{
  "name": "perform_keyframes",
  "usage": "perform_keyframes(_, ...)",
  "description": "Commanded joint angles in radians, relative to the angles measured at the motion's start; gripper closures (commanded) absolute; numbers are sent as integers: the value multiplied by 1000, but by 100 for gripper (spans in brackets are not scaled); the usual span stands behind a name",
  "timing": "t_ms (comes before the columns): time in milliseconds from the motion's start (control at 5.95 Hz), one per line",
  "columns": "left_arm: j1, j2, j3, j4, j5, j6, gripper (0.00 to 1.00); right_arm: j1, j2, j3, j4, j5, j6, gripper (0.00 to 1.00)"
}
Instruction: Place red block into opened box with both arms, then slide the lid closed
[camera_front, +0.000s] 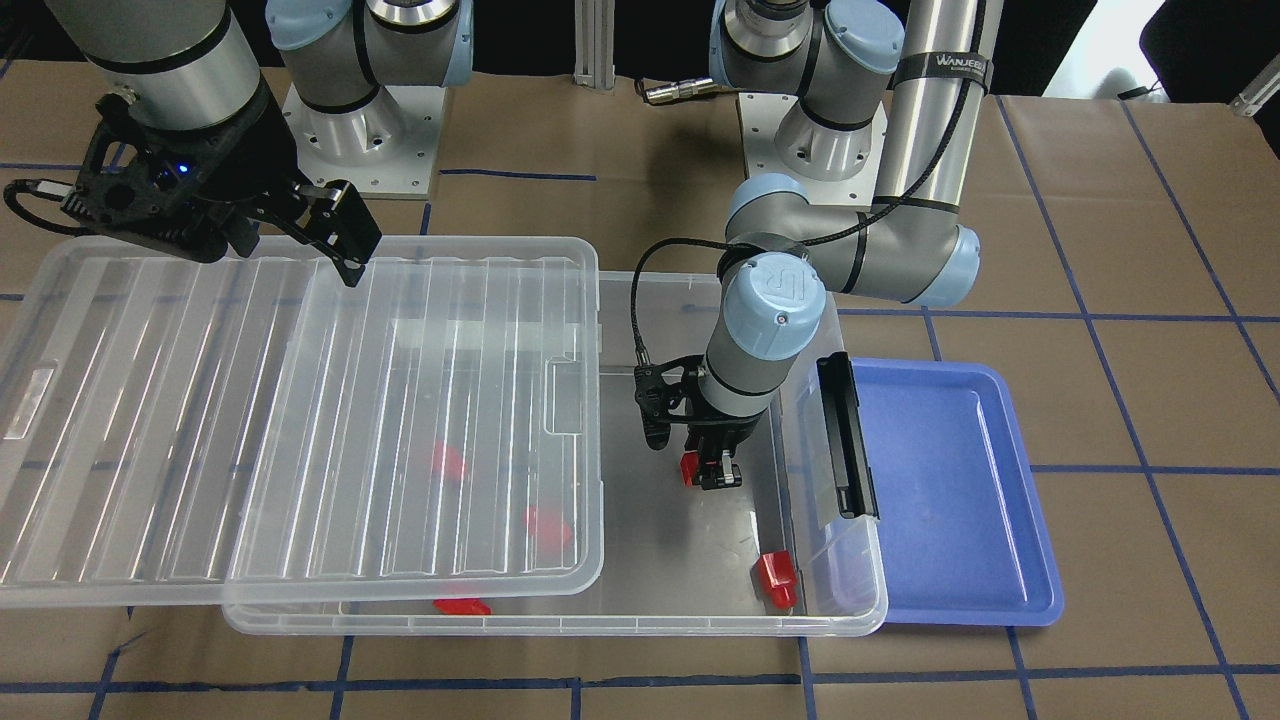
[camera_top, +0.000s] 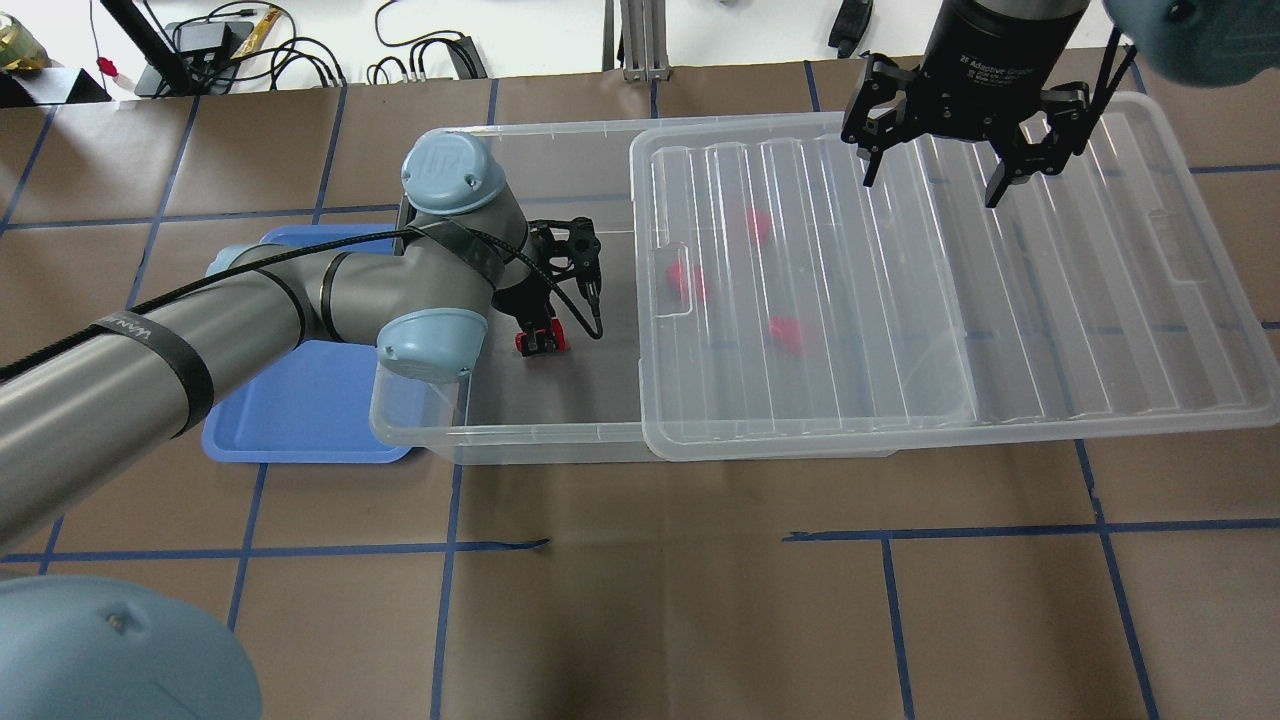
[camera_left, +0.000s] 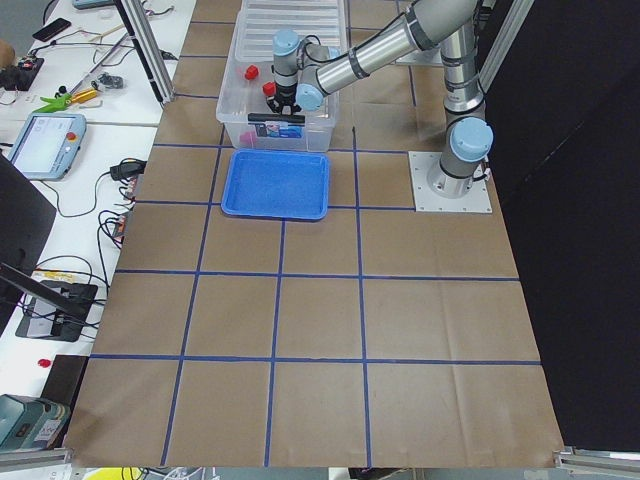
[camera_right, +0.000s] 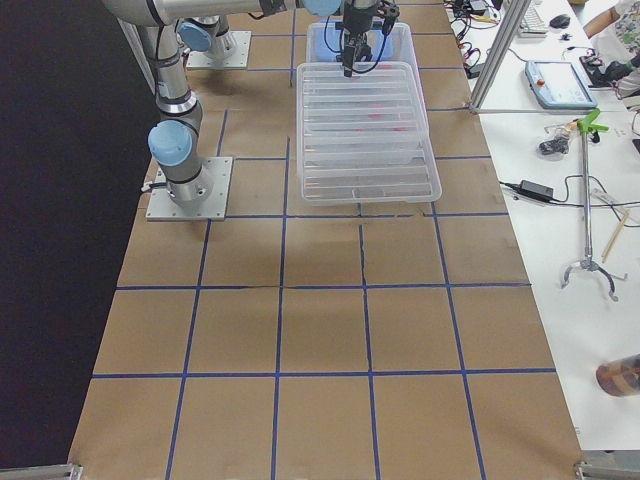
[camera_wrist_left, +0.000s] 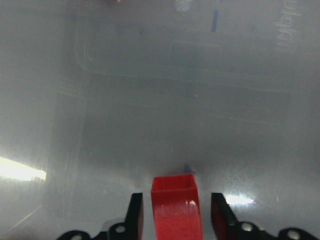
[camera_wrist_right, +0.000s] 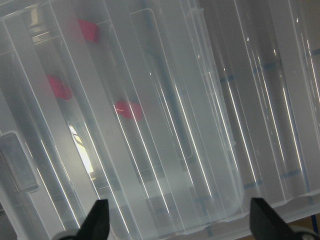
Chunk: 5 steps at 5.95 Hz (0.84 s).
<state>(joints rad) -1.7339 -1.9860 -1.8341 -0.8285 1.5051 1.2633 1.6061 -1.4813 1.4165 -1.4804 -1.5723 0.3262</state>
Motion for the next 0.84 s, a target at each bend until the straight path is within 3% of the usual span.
perform_keyframes(0,2,106,59,-169,3,-48,4,-2,1,-1,-14,0,7,0)
perform_keyframes(168,2,178,163,-401,4,-51,3,-2,-4,-1,-17,1,8,0)
perform_keyframes(336,5,220,261,-540,7,-71,3,-5,-2,9,-15,0,7,0)
perform_keyframes(504,7,261,321,-672,12,-123,3,-6,-10,10,-15,0,-5,0)
perform_keyframes(672,13,344,317,-720,27,-322,3,-32,-8,7,-12,-15,-44,0)
